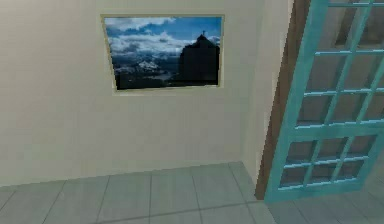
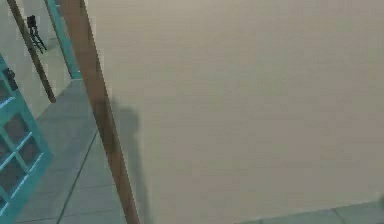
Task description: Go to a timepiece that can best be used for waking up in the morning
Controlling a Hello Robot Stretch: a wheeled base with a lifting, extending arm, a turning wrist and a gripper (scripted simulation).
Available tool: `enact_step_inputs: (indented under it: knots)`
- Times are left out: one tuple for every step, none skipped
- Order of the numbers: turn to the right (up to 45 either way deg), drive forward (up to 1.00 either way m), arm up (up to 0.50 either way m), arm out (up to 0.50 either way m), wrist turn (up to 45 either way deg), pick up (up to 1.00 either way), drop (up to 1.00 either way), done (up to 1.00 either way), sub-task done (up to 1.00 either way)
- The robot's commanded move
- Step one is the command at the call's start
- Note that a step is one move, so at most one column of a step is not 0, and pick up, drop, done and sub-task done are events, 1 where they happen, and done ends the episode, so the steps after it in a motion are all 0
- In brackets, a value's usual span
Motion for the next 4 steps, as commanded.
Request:
enact_step_inputs:
  knots:
    - [0.0,0.55,0.00,0.00,0.0,0.00,0.00,0.00,0.00]
    - [45.0,0.00,0.00,0.00,0.0,0.00,0.00,0.00,0.00]
    - [30.0,0.00,0.00,0.00,0.0,0.00,0.00,0.00,0.00]
    - [0.0,1.00,0.00,0.00,0.0,0.00,0.00,0.00,0.00]
